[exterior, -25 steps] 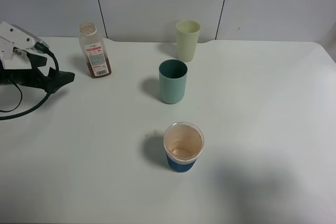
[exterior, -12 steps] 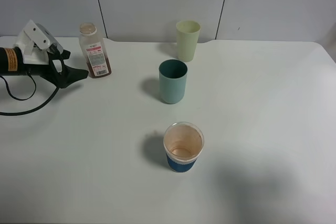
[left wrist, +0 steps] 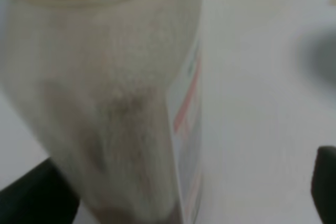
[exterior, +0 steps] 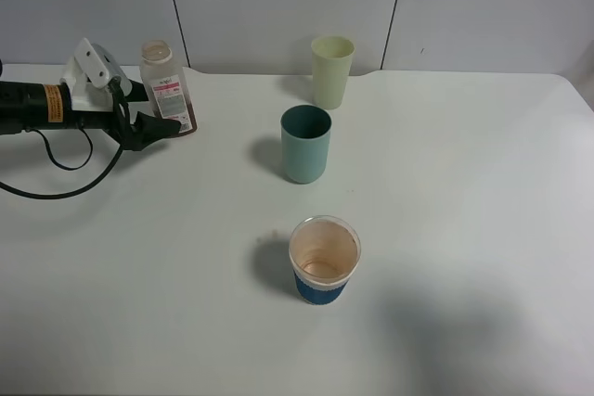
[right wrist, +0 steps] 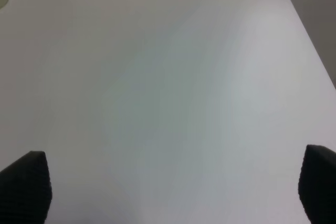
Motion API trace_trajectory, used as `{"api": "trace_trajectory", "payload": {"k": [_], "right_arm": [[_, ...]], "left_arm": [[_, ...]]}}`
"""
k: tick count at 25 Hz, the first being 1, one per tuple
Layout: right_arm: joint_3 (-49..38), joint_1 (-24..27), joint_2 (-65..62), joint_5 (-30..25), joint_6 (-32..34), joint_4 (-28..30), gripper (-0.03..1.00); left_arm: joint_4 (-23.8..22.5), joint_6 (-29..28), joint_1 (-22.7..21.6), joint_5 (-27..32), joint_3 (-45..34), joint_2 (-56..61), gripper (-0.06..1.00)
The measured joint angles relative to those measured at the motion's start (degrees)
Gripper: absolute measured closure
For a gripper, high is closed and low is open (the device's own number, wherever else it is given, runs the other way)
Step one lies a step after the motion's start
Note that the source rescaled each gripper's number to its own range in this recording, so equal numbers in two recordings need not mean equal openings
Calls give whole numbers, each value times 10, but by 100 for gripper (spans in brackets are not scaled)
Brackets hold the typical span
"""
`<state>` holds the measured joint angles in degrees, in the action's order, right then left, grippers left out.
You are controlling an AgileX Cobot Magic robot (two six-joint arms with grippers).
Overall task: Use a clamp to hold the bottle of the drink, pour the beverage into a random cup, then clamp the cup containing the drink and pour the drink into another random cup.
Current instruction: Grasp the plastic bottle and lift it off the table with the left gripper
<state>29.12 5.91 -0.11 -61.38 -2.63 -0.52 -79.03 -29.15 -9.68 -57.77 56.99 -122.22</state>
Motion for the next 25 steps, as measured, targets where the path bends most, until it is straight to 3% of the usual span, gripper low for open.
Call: {"api": "trace_trajectory", "payload": {"k": [10, 19, 21, 22, 24, 25], "right_arm": [[0, 0, 0, 0, 0, 0, -3], [0, 0, 0, 0, 0, 0, -3], [0, 0, 0, 0, 0, 0, -3], [0, 0, 0, 0, 0, 0, -3], [0, 0, 0, 0, 0, 0, -3], [0, 0, 0, 0, 0, 0, -3]], "left_arm": [[-1, -68, 58, -14, 89, -64, 14], [1, -73, 64, -15, 95, -71, 16], [2, -73, 64, -11, 95, -71, 26], [2, -73, 64, -6, 95, -71, 40], [4, -73, 64, 7, 96, -71, 85], [5, -73, 64, 8, 96, -71, 94]]}}
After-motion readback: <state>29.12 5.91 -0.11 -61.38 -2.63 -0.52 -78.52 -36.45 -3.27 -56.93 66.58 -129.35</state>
